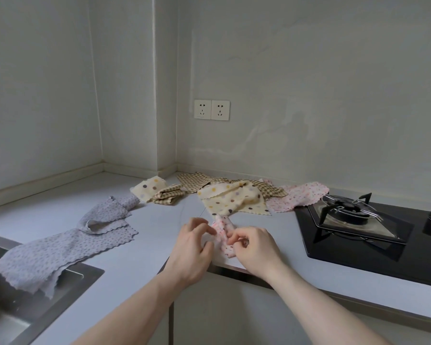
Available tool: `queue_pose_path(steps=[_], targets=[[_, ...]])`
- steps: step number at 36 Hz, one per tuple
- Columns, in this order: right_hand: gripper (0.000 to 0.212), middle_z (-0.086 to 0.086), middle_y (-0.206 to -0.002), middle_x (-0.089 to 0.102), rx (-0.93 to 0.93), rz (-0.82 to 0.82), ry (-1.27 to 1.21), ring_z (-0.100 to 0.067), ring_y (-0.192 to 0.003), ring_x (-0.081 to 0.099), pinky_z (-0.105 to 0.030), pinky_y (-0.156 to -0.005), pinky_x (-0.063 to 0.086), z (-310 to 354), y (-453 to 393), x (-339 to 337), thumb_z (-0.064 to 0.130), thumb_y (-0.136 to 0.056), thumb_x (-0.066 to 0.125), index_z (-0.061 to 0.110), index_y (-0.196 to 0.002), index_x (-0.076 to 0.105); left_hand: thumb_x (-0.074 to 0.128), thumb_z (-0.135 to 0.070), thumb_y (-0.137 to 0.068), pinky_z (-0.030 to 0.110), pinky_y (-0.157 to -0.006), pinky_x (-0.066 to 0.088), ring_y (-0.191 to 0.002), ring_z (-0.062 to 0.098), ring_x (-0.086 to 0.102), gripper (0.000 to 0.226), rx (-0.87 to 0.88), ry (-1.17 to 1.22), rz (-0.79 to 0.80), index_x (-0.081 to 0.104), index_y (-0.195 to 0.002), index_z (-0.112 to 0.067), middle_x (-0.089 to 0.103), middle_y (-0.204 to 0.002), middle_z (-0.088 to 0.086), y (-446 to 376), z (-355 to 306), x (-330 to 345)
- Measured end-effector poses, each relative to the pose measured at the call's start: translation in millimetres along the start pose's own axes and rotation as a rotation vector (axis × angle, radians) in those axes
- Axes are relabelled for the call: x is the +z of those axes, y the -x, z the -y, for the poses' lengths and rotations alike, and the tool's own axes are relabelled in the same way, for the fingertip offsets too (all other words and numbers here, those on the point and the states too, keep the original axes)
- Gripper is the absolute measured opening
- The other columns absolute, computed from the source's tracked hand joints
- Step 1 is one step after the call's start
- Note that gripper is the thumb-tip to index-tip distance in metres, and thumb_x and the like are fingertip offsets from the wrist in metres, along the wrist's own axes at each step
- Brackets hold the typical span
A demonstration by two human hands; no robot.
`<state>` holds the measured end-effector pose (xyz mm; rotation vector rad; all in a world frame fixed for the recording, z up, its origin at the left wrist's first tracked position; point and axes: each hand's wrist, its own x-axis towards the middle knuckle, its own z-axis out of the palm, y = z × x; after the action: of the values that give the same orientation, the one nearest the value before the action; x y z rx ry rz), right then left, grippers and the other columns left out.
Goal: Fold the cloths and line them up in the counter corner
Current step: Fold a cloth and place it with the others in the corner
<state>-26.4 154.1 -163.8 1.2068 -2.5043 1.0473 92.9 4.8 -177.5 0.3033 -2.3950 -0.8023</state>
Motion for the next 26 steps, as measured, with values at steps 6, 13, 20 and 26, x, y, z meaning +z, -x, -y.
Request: queue_pose_path(steps=[6,13,20,26], targets=[[0.033,0.021,-0.089,0.073,-0.057,0.039,-0.017,0.004,-0.096,0.058,-0.02,-0.084,0.048,3,1,-1,0.003,-0.076,0.052,0.027,-0.07,0.074,0.045,-0.019,-0.097,0.023,-0.115,0.018,-0.146,0.009,0.018,0.052,0.088,-0.054,-0.032,0.045,-0.146,-0.035,0.022,-0.16,-0.013,1,1,-3],[0.037,0.013,-0.073,0.068,0.009,0.028,-0.017,-0.003,-0.075,0.062,-0.024,-0.071,0.052,9,4,-8,0.001,-0.072,0.05,0.031,-0.061,0.07,0.03,-0.039,-0.087,0.035,-0.123,0.021,-0.152,0.015,0.012,0.053,0.106,-0.281,0.094,0.055,-0.134,-0.033,0.038,-0.153,-0.018,-2,7,5],[0.029,0.012,-0.086,0.058,0.155,-0.069,0.058,-0.008,-0.085,0.053,-0.026,-0.071,0.042,8,3,-8,0.006,-0.079,0.05,0.025,-0.072,0.071,0.053,-0.038,-0.088,0.019,-0.091,0.036,-0.111,0.011,0.05,0.025,0.064,-0.289,-0.005,0.068,-0.106,-0.028,0.062,-0.109,-0.015,-3,-4,-2],[0.013,0.011,-0.075,0.063,0.156,-0.117,0.059,-0.011,-0.084,0.053,-0.029,-0.063,0.042,6,5,-5,0.027,-0.084,0.057,0.022,-0.075,0.065,0.052,-0.046,-0.092,0.026,-0.085,0.041,-0.087,0.01,0.053,0.023,0.052,-0.306,-0.081,0.063,-0.081,-0.03,0.062,-0.085,-0.015,-1,-5,-3]])
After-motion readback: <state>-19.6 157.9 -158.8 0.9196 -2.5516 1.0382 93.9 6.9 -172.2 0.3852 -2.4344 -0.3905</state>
